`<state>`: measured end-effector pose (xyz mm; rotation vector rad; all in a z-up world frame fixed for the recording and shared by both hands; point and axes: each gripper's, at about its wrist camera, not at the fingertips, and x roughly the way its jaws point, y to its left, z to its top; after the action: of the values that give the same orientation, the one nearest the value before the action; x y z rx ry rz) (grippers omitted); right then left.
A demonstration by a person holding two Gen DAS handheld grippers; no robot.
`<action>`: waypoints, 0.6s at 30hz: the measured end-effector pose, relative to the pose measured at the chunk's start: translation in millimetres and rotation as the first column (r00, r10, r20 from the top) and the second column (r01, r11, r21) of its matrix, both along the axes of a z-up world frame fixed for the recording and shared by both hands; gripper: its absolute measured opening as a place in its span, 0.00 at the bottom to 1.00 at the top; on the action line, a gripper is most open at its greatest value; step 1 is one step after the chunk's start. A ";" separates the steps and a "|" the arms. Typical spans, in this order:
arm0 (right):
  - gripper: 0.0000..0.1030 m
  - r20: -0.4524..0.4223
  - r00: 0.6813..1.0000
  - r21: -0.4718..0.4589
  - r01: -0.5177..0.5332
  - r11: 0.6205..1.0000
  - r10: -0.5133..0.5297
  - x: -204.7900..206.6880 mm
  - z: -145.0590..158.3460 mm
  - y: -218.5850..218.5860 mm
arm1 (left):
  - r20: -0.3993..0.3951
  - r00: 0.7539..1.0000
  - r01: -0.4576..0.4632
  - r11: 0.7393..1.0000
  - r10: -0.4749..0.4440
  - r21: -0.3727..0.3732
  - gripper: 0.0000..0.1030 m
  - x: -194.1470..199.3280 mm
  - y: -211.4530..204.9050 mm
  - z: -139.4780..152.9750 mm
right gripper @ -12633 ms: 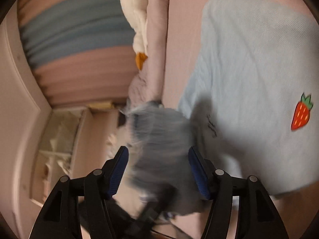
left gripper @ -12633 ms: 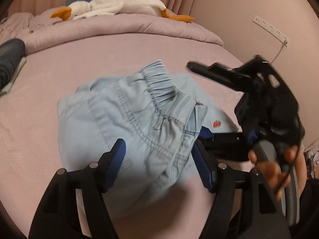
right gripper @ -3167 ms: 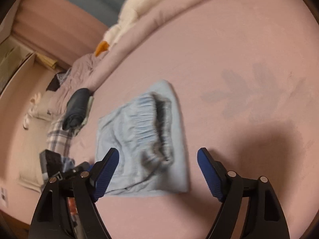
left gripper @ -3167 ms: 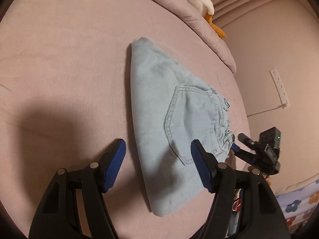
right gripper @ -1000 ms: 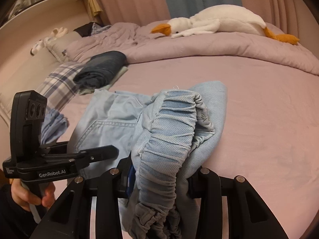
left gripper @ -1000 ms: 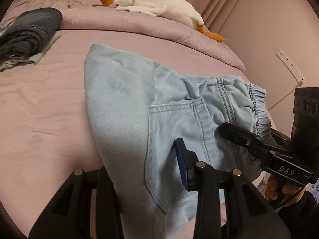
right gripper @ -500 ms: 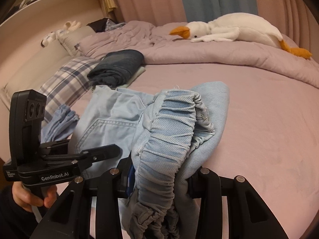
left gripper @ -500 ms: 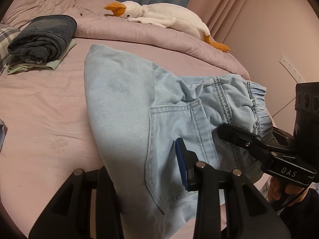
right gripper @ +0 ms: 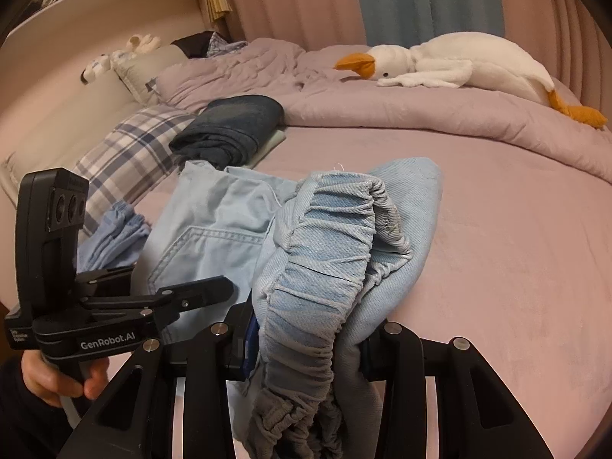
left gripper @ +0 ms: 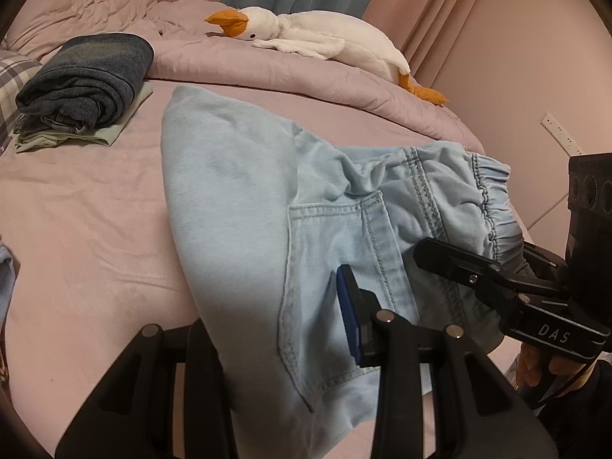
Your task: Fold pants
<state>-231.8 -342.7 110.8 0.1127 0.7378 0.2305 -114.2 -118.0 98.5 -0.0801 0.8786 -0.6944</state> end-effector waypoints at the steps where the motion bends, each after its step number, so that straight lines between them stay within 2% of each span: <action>1: 0.40 0.000 1.000 0.001 0.001 1.000 -0.001 1.6 0.0 0.5 | 0.001 1.000 0.000 1.000 0.000 0.002 0.34 1.6 -0.3 0.2; 18: 0.40 -0.001 1.000 0.001 -0.001 1.000 0.001 18.9 1.4 8.1 | 0.014 1.000 0.001 1.000 -0.001 0.027 0.34 32.6 -5.1 0.4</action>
<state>-212.9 -334.6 112.2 0.1134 0.7388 0.2318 -81.6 -123.1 98.9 -0.0505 0.8744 -0.6829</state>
